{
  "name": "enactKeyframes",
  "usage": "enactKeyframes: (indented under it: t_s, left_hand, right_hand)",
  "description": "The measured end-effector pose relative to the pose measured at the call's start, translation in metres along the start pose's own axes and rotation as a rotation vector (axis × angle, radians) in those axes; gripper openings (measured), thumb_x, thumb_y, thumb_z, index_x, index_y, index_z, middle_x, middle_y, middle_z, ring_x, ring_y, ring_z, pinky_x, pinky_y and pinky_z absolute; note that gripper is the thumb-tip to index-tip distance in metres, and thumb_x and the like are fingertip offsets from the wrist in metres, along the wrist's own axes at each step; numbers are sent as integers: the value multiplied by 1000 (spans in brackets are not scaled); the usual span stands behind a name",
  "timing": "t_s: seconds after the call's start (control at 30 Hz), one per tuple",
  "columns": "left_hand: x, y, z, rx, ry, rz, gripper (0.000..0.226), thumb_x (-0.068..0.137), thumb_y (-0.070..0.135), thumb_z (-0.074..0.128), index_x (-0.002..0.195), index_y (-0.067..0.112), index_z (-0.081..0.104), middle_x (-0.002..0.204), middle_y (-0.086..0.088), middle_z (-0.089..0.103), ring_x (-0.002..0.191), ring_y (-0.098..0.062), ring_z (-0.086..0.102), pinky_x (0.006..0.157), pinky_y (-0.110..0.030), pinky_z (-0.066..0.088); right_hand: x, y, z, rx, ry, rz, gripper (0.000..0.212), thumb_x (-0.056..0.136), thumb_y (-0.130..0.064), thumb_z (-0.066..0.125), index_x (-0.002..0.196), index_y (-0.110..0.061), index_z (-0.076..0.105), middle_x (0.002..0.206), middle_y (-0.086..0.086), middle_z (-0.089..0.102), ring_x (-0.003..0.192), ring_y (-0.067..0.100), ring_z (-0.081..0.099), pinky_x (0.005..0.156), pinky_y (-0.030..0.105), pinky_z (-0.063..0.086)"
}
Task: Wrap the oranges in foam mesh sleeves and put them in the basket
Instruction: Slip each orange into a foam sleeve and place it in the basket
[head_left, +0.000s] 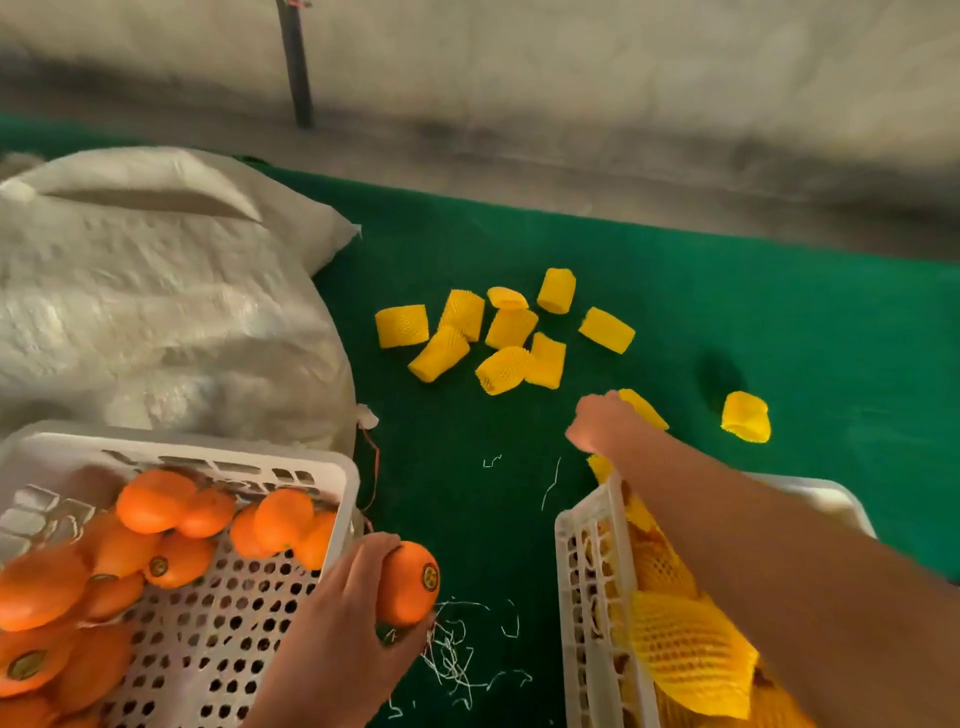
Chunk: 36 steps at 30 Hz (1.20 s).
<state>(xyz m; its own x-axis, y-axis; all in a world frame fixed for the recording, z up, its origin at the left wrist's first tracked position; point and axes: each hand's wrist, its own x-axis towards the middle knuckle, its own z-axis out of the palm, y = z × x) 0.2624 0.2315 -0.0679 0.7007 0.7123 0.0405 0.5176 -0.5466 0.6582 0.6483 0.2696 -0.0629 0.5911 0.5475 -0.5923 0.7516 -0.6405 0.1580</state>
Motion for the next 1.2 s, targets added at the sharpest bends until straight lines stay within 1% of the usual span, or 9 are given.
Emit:
enactKeyframes:
  t_s: [0.13,0.27,0.37,0.43,0.53,0.7,0.8,0.97,1.2]
  left_hand:
    - [14,-4,1,111,87,93,98,47,54,98,124,20,49,109,-1,72,65,-22,72,60,-16,56]
    - [32,-8,0,199,142,214,74,94,79,38,118,10,50,100,-15,76,72,-29,77,60,-32,60]
    - [34,-13,4,164,141,200,75,97,80,28,118,10,48,101,-19,75,75,-36,77,54,-46,61]
    - [41,3,8,82,130,191,61,97,80,24,120,29,50,108,5,73,70,-40,75,48,-50,59]
    - [48,15,21,-53,171,58,29,95,80,7,101,79,35,80,54,36,46,-47,64,36,-55,53]
    - [23,-11,7,83,100,156,67,91,78,44,121,19,50,133,13,56,80,-26,74,62,-27,60]
    - [18,-1,0,28,-17,22,77,67,68,71,127,26,47,118,3,67,79,-18,72,68,-22,58]
    - [4,2,-7,-53,-70,-97,86,72,61,84,130,57,21,123,26,45,95,-4,60,78,-18,54]
    - [-41,60,-38,-198,-250,-4,75,64,63,83,126,58,41,125,39,48,113,9,54,83,-11,52]
  right_hand:
    - [71,36,-1,-218,-130,42,45,108,-30,37,145,-10,53,148,13,52,138,36,47,117,49,38]
    - [116,59,12,-211,-246,82,46,109,-23,41,151,-4,46,153,18,47,142,37,44,119,48,37]
    - [126,69,20,-105,-187,77,42,108,-20,44,145,-1,51,147,20,52,136,36,50,113,43,42]
    - [126,76,21,-44,-132,88,44,106,-23,49,145,-4,50,145,19,51,131,36,53,108,44,47]
    - [112,79,11,63,-4,76,50,98,-25,61,145,-11,50,138,18,51,120,35,56,95,40,53]
    - [53,53,-15,423,181,-135,33,93,-18,65,125,-25,62,123,5,63,103,22,62,73,32,49]
    - [-14,29,-17,623,289,-259,16,97,-23,59,106,-33,67,98,-6,69,82,14,66,60,27,49]
    - [-129,-2,12,606,405,-349,22,100,-39,60,120,-32,69,96,-9,70,73,6,65,54,17,45]
    - [-228,-20,90,460,470,-401,21,98,-34,59,115,-28,71,83,-10,67,70,9,62,60,17,46]
